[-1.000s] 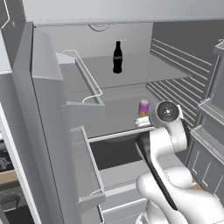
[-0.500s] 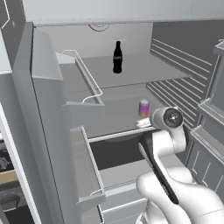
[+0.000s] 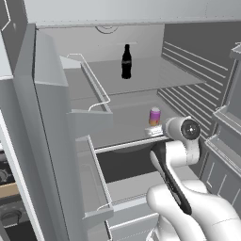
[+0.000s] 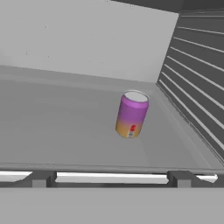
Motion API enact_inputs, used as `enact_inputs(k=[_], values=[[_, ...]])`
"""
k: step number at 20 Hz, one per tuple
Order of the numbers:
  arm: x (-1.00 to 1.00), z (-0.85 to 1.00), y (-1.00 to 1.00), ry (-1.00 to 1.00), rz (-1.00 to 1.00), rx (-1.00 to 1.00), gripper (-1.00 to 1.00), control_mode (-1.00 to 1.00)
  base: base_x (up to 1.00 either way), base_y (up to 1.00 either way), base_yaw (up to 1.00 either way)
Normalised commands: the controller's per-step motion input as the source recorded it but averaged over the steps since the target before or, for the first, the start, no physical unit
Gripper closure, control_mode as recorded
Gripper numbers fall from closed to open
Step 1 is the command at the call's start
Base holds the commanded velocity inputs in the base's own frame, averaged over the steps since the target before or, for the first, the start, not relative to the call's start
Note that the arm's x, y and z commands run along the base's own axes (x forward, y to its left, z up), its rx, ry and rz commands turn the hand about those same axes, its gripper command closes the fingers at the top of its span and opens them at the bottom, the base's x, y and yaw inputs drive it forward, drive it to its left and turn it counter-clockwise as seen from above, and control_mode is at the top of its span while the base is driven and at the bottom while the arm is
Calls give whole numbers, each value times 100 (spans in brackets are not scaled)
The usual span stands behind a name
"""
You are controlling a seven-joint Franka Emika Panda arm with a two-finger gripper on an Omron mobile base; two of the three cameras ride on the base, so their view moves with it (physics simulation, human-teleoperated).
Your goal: Open the fridge, grab two sodas, and place both sodas inside the bowl with ice on the dining counter.
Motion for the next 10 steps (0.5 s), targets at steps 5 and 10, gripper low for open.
enact_inputs(k=[5, 10], values=[[12, 5, 0, 0, -6, 2, -100, -100, 0, 0, 0], [12, 0, 0, -7, -4, 0, -100, -100, 0, 0, 0]])
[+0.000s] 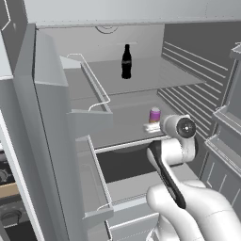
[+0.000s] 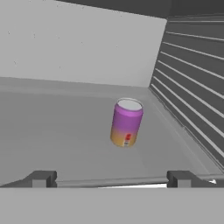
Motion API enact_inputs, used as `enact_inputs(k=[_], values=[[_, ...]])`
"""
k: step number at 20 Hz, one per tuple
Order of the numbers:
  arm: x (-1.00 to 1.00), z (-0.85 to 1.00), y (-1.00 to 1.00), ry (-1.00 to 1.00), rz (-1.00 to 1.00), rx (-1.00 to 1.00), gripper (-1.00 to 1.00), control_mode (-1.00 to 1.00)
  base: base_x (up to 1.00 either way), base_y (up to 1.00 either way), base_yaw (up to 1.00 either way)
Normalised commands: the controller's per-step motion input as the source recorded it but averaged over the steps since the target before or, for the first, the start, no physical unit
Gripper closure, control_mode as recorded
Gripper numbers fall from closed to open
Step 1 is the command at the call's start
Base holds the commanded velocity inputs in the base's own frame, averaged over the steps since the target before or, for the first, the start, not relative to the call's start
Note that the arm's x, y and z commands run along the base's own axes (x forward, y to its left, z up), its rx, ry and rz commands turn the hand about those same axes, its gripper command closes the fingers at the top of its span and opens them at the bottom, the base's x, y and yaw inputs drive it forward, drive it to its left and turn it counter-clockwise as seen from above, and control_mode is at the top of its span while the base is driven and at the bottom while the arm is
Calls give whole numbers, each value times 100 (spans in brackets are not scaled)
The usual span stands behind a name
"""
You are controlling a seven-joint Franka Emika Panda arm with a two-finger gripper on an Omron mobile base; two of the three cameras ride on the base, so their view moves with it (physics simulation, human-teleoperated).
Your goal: Open the fridge, grab two sodas, and place both sodas inside the bowl with ice on the dining counter.
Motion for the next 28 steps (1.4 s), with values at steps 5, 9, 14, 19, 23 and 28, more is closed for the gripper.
enact_inputs(k=[5, 9, 14, 19, 23, 28], values=[[20, 0, 0, -10, 0, 0, -100, -100, 0, 0, 0], [33, 0, 0, -1, 0, 0, -100, -100, 0, 0, 0], [18, 0, -10, -1, 0, 4, -100, -100, 0, 0, 0], [16, 0, -17, 0, 0, 5, -100, -100, 0, 0, 0], [12, 0, -11, 0, 0, 4, -100, -100, 0, 0, 0], [16, 0, -8, 0, 0, 2, -100, -100, 0, 0, 0]])
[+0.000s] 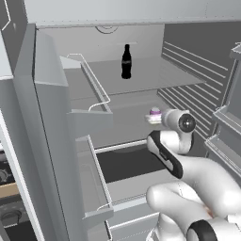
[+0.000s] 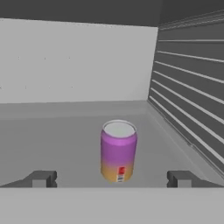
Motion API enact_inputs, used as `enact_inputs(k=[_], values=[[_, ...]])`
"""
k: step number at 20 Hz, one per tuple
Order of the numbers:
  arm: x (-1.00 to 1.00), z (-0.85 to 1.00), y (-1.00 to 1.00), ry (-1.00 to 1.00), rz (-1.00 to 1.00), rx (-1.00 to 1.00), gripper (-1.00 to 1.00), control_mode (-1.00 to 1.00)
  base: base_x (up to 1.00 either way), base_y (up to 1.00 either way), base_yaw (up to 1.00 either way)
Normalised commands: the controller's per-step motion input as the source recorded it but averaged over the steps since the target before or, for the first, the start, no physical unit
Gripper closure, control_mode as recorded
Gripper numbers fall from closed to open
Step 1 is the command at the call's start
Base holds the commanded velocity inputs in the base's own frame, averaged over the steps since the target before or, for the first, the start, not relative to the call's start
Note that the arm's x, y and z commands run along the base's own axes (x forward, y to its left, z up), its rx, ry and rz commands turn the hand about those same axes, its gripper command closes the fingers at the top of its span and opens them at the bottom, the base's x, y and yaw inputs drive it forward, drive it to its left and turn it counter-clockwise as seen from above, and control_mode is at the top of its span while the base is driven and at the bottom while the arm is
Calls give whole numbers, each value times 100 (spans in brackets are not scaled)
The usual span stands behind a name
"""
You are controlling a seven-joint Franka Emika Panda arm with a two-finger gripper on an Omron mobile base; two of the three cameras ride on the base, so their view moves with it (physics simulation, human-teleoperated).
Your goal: Open the fridge, grab two sodas, and place both sodas inside the bowl with ice on the dining counter.
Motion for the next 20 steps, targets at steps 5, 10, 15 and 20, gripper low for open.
enact_inputs(k=[5, 10, 15, 20], values=[[15, 0, -5, 0, 0, 1, -100, -100, 0, 0, 0], [26, -4, 0, 0, 0, 0, -100, -100, 0, 0, 0], [26, -9, 0, 0, 0, 0, -100, -100, 0, 0, 0], [17, -17, 0, 0, 0, 0, -100, -100, 0, 0, 0]])
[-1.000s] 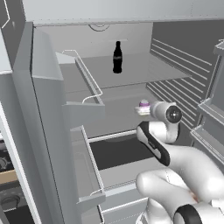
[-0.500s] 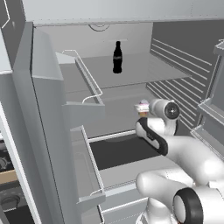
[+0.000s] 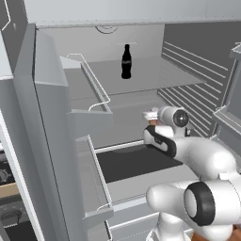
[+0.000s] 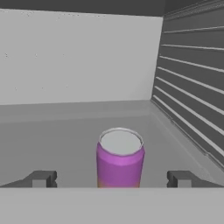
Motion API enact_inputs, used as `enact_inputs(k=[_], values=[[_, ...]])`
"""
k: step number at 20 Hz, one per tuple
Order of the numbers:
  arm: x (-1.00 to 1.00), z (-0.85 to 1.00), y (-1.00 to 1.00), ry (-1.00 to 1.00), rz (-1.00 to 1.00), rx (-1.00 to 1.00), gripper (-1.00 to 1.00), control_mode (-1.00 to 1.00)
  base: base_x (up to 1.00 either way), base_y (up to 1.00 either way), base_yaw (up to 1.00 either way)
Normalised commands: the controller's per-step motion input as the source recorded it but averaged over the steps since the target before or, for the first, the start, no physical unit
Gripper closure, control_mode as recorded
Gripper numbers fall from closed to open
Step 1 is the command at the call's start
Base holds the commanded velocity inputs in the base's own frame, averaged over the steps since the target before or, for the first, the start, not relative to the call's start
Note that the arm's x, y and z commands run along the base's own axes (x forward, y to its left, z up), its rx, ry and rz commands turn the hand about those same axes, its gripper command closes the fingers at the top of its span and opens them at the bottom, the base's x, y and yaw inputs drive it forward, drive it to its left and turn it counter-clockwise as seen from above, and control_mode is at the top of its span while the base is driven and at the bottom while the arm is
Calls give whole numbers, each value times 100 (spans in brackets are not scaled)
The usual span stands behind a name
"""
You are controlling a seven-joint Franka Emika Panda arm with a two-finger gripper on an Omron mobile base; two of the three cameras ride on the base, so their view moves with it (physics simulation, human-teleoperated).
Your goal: Open the fridge, grab two sodas, and place both sodas inside the bowl with ice on the dining counter.
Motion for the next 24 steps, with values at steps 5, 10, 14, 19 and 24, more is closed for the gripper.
enact_inputs(k=[5, 10, 14, 19, 24], values=[[14, -16, -2, 0, 0, 0, -100, -100, 0, 0, 0], [16, -14, -5, 0, 0, 0, -100, -100, 0, 0, 0], [17, -13, -6, 0, 0, 0, -100, -100, 0, 0, 0], [15, -14, -9, 0, 0, 0, -100, -100, 0, 0, 0], [14, -12, -7, 0, 0, 0, -100, -100, 0, 0, 0]])
